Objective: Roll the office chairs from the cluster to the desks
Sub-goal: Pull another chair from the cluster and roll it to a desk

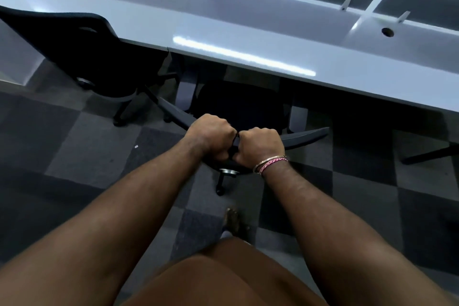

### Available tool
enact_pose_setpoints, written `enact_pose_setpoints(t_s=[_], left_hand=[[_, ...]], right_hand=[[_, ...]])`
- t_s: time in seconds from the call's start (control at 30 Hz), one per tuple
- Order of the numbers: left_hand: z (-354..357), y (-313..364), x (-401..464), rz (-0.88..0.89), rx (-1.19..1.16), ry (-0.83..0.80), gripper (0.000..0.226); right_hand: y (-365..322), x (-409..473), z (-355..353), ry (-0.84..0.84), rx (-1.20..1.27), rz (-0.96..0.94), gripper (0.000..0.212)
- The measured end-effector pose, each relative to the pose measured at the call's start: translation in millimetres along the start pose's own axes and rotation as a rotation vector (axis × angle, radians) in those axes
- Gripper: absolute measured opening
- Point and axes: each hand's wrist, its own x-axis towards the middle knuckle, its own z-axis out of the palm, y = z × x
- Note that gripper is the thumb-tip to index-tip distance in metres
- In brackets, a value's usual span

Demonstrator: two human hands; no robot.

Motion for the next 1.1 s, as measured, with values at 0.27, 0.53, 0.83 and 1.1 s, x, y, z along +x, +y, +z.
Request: enact_pose_setpoints(t_s=[0.27,0.53,0.83,1.1], left_hand=[[-6.4,-30.3,43.4,-0.027,-0.034,0.026,0.021],[-11.5,-53.0,85.3,0.073,-0.07,0.103,0.023],[-16.0,-77.8,128.6,0.095,-0.094,0.13,0.036],[-33.4,-66.7,192.9,0.059,-0.089,0.126,0.032]], right_hand=[[23.4,52.0,-5.2,-0.007,-0.007,-0.004,0.026],[46.6,87.8,-10.4,-0.035,-0.067,0.022,0.034],[66.5,128.1,-11.9,-0.032,-0.059,0.061,0.032],[136.7,161.2,-4.8,0.0,-0.06,0.009,0.033]])
